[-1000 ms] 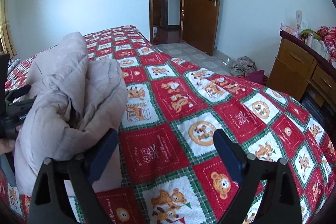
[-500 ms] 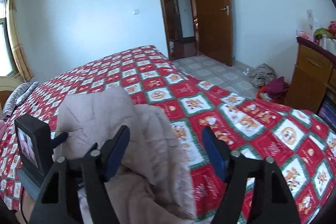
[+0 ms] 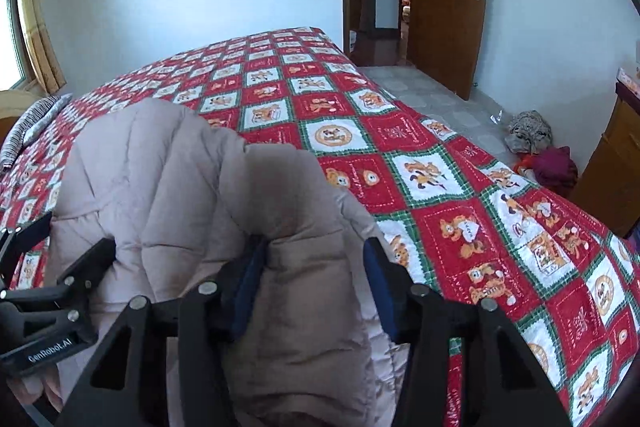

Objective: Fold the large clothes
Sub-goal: 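Lower the jacket bundle onto the bed with the left gripper while the right gripper presses it, then grasp the folded jacket bundle with both grippers and hold it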

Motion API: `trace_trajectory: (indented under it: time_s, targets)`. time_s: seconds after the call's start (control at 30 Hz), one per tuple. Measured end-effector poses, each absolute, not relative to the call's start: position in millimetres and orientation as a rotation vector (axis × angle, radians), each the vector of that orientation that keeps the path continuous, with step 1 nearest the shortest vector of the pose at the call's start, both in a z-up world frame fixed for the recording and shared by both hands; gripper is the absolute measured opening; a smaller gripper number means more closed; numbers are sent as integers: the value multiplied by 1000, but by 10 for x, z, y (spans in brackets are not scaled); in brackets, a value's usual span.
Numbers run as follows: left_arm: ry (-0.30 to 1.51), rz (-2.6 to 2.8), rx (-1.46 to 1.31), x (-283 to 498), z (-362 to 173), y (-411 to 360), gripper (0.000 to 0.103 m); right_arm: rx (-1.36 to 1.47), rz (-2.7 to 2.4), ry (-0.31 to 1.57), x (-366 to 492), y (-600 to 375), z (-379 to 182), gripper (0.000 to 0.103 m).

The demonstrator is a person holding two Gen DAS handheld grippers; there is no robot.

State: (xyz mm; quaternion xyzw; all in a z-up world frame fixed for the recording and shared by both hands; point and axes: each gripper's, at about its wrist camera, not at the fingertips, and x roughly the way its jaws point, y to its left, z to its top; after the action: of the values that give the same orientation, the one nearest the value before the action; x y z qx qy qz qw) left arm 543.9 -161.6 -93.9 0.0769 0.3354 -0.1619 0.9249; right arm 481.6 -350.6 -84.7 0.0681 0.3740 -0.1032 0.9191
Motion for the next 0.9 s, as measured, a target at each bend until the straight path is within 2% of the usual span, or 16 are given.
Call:
trace_trajectory:
  time_s: [0.17, 0.47, 0.9]
  targets:
    - [717, -331, 126, 5524, -1069, -1659, 102, 182, -186, 802, 4888, -3606, -1047, 55]
    - [739, -336, 102, 5586, -1211, -1649, 102, 227, -181, 826, 4946, -3641, -1245, 66]
    - [746, -338, 80, 5621, -1330, -1637, 102, 200, -204, 829, 4973, -3573, -1339, 68]
